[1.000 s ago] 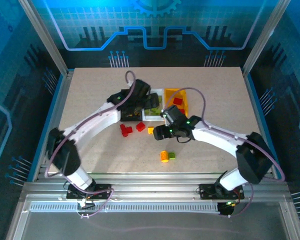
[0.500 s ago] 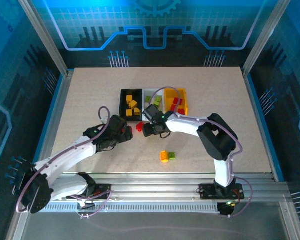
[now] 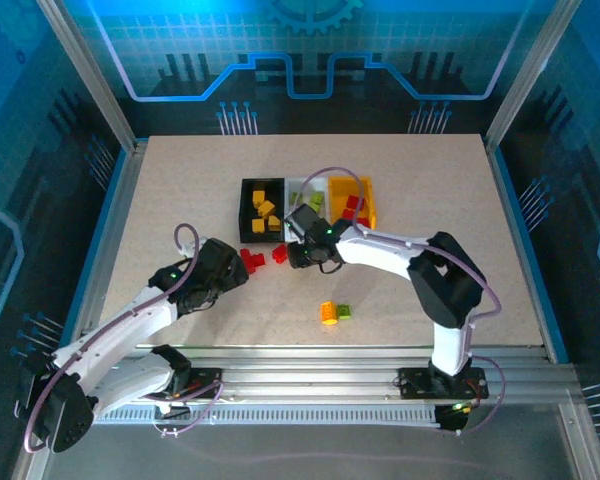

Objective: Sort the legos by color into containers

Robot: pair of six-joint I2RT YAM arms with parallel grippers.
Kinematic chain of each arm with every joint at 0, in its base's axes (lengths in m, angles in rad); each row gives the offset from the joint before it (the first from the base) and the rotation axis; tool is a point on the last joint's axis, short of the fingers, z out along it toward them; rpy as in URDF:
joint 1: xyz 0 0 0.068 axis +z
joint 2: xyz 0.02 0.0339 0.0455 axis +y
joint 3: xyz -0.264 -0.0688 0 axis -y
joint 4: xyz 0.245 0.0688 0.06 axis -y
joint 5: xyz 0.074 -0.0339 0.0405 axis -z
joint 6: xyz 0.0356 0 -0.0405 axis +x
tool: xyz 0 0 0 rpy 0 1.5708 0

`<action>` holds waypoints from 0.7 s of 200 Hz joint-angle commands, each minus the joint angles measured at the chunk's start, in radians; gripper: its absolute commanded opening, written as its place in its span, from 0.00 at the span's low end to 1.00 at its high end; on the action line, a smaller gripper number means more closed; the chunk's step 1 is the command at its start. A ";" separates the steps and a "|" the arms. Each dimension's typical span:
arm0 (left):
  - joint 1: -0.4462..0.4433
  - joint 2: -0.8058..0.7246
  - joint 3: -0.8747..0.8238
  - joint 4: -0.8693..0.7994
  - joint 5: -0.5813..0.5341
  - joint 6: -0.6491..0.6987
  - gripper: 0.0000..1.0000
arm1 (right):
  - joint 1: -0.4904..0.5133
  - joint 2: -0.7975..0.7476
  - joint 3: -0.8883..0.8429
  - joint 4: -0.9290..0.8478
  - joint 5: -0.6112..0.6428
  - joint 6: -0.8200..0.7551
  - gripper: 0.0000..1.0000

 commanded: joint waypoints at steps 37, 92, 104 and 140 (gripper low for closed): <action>0.012 -0.024 -0.048 -0.024 0.008 -0.034 0.99 | -0.009 0.150 0.349 -0.076 -0.062 -0.065 0.40; 0.012 -0.030 -0.055 -0.019 0.053 -0.013 0.99 | -0.037 0.381 0.697 -0.157 -0.097 -0.072 0.44; 0.014 -0.030 -0.056 -0.017 0.059 -0.006 0.99 | -0.044 0.414 0.755 -0.174 -0.104 -0.075 0.47; 0.017 -0.032 -0.052 0.003 0.073 0.014 0.99 | -0.055 0.384 0.764 -0.161 -0.126 -0.058 0.67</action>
